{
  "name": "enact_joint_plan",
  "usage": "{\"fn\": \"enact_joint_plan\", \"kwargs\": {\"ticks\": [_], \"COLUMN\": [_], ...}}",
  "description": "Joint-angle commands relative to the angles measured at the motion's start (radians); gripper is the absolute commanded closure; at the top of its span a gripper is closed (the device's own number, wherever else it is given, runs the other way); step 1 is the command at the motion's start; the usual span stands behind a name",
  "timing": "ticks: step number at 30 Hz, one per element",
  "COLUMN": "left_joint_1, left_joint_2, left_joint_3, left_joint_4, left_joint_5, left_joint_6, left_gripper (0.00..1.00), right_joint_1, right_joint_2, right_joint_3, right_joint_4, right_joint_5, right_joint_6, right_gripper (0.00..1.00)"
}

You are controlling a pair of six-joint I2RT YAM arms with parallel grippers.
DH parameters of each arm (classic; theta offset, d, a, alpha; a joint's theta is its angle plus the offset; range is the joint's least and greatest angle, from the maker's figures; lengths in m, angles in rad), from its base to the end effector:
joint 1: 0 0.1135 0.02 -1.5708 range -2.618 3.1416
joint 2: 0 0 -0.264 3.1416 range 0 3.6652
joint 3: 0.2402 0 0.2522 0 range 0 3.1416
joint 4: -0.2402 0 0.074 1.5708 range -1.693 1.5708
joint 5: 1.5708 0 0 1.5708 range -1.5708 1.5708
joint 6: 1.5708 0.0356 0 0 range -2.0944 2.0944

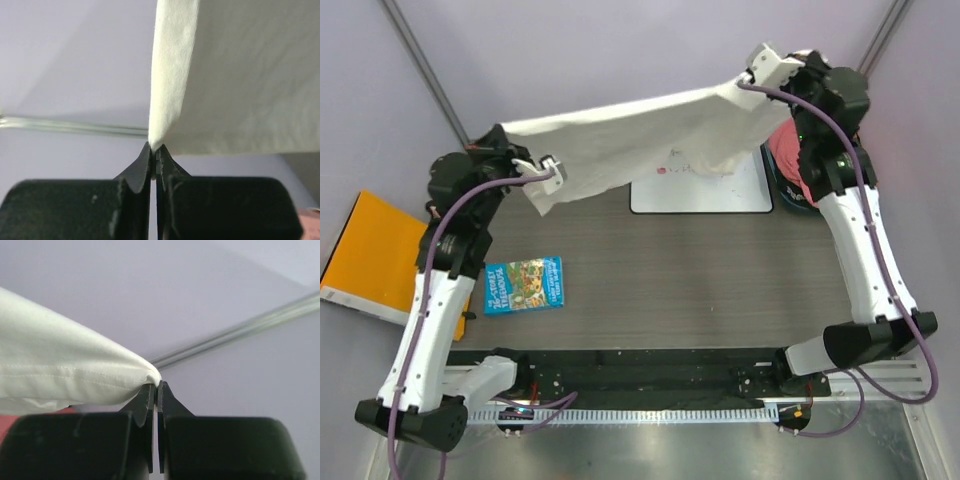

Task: Fold and stack the t-shirts
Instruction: Flatten out the tshirt

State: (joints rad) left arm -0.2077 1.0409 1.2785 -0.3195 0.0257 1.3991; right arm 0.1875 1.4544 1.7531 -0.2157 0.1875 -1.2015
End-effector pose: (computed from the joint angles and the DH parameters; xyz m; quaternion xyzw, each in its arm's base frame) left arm 0.2148 -0.0462 0.4483 0.5353 0.5043 0.3723 0.5661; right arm 0.3101 0.0521 0.5142 -0.3785 0.5621 -0.4111 0.6097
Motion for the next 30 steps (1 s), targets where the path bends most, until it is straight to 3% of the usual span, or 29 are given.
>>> {"fn": "enact_joint_plan", "kwargs": {"ticks": [1,5,10,16,23,26,29,30], "left_joint_1": [0.022,0.021,0.022,0.059,0.197,0.257,0.284,0.287], "left_joint_2": [-0.083,-0.073,-0.01,0.067,0.258,0.359,0.461,0.487], "left_joint_3": [0.154,0.255,0.429,0.366,0.37,0.395,0.506,0.545], "left_joint_4": [0.169,0.266,0.226,0.146,0.171,0.253,0.358,0.373], "left_joint_5": [0.009,0.007,-0.017,-0.029,0.069,0.091,0.077,0.065], "left_joint_6": [-0.012,0.02,0.029,0.1,0.116,0.141,0.146,0.141], "left_gripper": [1.0,1.0,1.0,1.0,1.0,1.0,1.0,1.0], "right_joint_1": [-0.006,-0.005,-0.006,-0.006,-0.092,-0.125,-0.158,-0.169], "right_joint_2": [-0.133,-0.167,-0.137,-0.094,0.136,0.24,0.392,0.465], "right_joint_3": [0.126,0.181,0.27,0.091,0.161,0.279,0.513,0.663], "right_joint_4": [0.251,0.375,0.375,0.472,0.447,0.484,0.484,0.469], "right_joint_5": [0.07,0.069,0.089,0.05,-0.034,-0.054,-0.056,-0.062], "right_joint_6": [-0.032,-0.096,-0.109,-0.15,-0.11,-0.113,-0.109,-0.109], "right_gripper": [0.99,0.99,0.99,0.99,0.99,0.99,0.99,0.99]}}
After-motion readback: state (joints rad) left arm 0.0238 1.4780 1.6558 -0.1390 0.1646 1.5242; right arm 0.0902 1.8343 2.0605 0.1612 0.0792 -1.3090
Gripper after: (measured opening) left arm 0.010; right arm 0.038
